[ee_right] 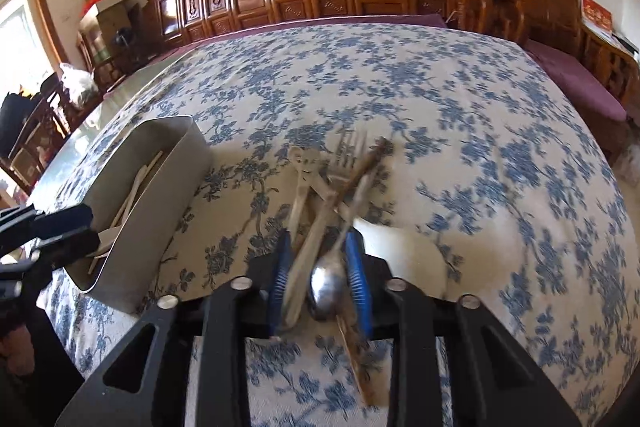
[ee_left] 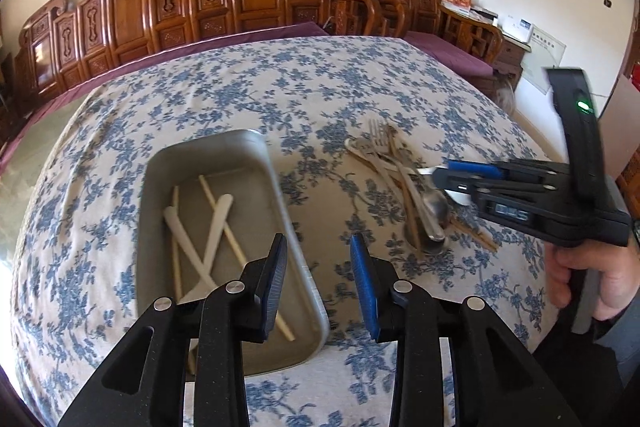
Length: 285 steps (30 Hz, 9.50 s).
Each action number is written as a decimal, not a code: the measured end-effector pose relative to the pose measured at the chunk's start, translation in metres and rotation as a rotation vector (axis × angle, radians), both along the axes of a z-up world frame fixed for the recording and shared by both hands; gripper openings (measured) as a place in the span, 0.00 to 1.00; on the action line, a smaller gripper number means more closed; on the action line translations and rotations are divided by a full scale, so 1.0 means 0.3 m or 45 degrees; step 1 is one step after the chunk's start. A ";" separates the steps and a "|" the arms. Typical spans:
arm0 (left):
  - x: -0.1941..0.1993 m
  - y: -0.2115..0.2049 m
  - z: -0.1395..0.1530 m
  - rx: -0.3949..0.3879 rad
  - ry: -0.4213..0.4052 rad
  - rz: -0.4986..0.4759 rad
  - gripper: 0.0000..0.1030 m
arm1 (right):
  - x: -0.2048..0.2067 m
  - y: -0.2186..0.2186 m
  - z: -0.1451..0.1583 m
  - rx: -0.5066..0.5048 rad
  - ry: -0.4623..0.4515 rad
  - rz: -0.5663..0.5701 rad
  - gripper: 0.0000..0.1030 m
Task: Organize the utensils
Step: 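Grasp metal forks and spoons from the pile with the right tool, then lift the right tool from the pile, keeping one metal fork, then grasp a wooden chopstick with the left tool while the right tool holds the fork, then lower the chopstick into the grey tray and open the left tool, then carry the metal fork in the right tool into the tray and release it, then grasp a metal spoon from the pile with the right tool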
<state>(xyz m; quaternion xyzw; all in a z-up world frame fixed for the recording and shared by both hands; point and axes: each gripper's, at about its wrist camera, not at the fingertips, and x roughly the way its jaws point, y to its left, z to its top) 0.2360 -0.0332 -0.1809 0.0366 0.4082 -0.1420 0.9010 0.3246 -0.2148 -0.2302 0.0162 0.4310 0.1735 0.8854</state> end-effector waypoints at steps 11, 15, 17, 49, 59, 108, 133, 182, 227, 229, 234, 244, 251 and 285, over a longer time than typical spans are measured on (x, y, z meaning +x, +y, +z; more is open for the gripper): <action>0.003 -0.063 -0.035 0.027 0.021 -0.031 0.30 | 0.099 0.013 -0.089 0.011 0.136 -0.032 0.10; 0.000 -0.069 -0.040 0.029 0.025 -0.035 0.30 | 0.100 0.006 -0.089 0.027 0.156 -0.037 0.10; 0.000 -0.069 -0.040 0.023 0.026 -0.037 0.30 | 0.101 0.006 -0.090 0.052 0.169 -0.031 0.10; -0.005 -0.134 -0.069 0.096 0.033 -0.020 0.30 | 0.140 -0.043 -0.063 0.180 0.165 -0.022 0.01; -0.008 -0.141 -0.067 0.097 0.022 -0.026 0.30 | 0.130 0.009 -0.095 0.026 0.137 0.034 0.16; 0.269 -0.372 -0.148 0.112 0.186 -0.107 0.25 | 0.164 -0.219 -0.026 0.065 0.036 -0.087 0.10; 0.262 -0.264 -0.086 0.061 0.182 -0.051 0.04 | 0.147 -0.160 0.012 0.043 0.009 -0.056 0.10; 0.108 0.241 -0.073 0.006 0.115 0.211 0.09 | -0.066 0.202 0.143 0.059 -0.111 0.250 0.10; 0.100 0.485 0.031 -0.089 -0.001 0.387 0.20 | 0.032 0.619 0.002 0.088 0.063 0.260 0.12; 0.101 0.486 0.033 -0.090 -0.001 0.386 0.20 | 0.028 0.609 0.015 0.106 0.053 0.272 0.12; 0.102 0.471 0.034 -0.099 0.000 0.373 0.23 | -0.002 0.541 0.083 0.100 -0.027 0.275 0.12; 0.101 0.331 0.048 -0.112 -0.012 0.280 0.38 | -0.054 0.259 0.225 -0.052 -0.213 0.179 0.12; 0.098 0.233 0.049 -0.098 -0.022 0.209 0.45 | -0.045 0.083 0.164 -0.136 -0.211 0.067 0.18; 0.044 0.001 -0.022 -0.027 0.036 0.027 0.45 | 0.028 0.022 -0.104 -0.254 0.055 0.029 0.28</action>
